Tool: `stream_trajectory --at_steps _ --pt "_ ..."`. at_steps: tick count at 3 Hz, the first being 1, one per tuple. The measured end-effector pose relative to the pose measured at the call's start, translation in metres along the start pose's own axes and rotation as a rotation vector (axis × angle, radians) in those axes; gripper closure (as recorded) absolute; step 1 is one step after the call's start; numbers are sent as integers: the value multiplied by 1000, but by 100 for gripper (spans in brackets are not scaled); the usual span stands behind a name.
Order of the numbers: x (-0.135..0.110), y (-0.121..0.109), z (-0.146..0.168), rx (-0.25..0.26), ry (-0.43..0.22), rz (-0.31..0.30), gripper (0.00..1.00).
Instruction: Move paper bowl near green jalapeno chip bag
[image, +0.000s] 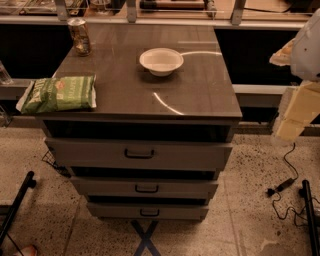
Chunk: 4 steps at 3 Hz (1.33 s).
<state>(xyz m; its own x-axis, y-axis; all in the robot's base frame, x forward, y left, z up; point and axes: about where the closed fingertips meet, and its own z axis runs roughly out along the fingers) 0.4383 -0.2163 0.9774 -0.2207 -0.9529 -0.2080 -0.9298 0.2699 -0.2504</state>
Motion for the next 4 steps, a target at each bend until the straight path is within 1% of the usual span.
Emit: stream_trajectory --at_steps 1,2,3,4 --pt "-1 -2 0 10 -4 0 0" --pt "-18 -25 -7 133 -61 0 0" --pt "-47 -87 -16 297 -129 -27 0" --pt "-85 -154 -19 388 -188 -47 0"
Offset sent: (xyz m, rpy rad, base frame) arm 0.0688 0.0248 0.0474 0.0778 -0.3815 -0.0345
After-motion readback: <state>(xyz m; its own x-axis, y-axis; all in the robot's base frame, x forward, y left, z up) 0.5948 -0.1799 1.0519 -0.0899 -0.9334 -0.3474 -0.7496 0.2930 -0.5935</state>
